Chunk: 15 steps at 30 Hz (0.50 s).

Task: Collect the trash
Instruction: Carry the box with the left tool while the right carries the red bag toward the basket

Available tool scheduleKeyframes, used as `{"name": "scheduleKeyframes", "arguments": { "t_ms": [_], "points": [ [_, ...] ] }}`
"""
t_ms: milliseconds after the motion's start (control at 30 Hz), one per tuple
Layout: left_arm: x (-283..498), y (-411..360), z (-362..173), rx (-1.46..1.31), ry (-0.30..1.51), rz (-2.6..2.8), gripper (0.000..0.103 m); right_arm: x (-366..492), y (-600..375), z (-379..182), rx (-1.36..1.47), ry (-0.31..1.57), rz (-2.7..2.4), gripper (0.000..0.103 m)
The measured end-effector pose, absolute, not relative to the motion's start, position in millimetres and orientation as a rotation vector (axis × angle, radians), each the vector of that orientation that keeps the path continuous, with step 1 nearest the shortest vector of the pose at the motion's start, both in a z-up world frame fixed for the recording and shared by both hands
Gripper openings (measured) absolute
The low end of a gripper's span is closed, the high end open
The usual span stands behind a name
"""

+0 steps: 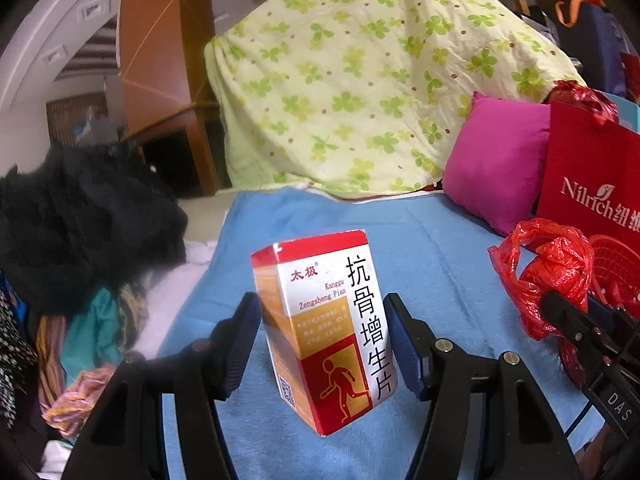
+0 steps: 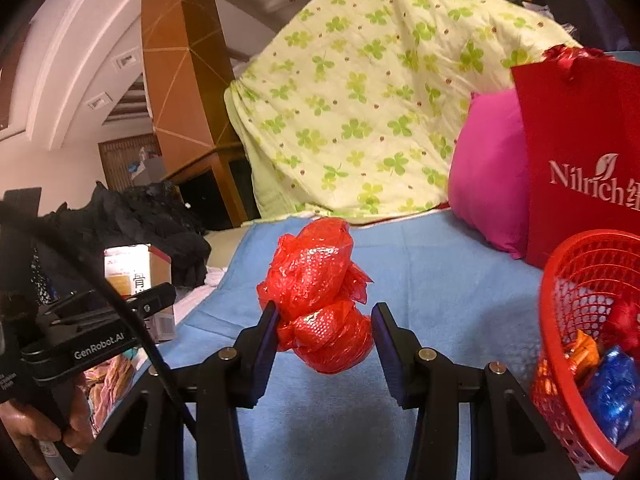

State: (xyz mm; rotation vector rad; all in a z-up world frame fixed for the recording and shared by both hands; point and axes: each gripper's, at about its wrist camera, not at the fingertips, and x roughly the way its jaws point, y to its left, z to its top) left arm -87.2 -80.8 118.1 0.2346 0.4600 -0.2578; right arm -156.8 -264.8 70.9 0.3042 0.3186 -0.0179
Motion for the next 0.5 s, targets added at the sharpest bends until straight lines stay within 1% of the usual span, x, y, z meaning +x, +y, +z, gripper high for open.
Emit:
{"name": "scheduleKeyframes", "arguments": {
  "t_ms": [267, 500],
  "points": [
    [-121.9, -93.6, 134.4, 0.297, 0.416, -0.294, 0.064, -202.7, -265.2, 77.4, 0.279, 0.242, -0.075, 0.049],
    [-145.6, -106.9, 153.5, 0.340, 0.373, -0.325, 0.064, -245.8, -287.5, 94.6, 0.372, 0.194, -0.118, 0.050]
  ]
}}
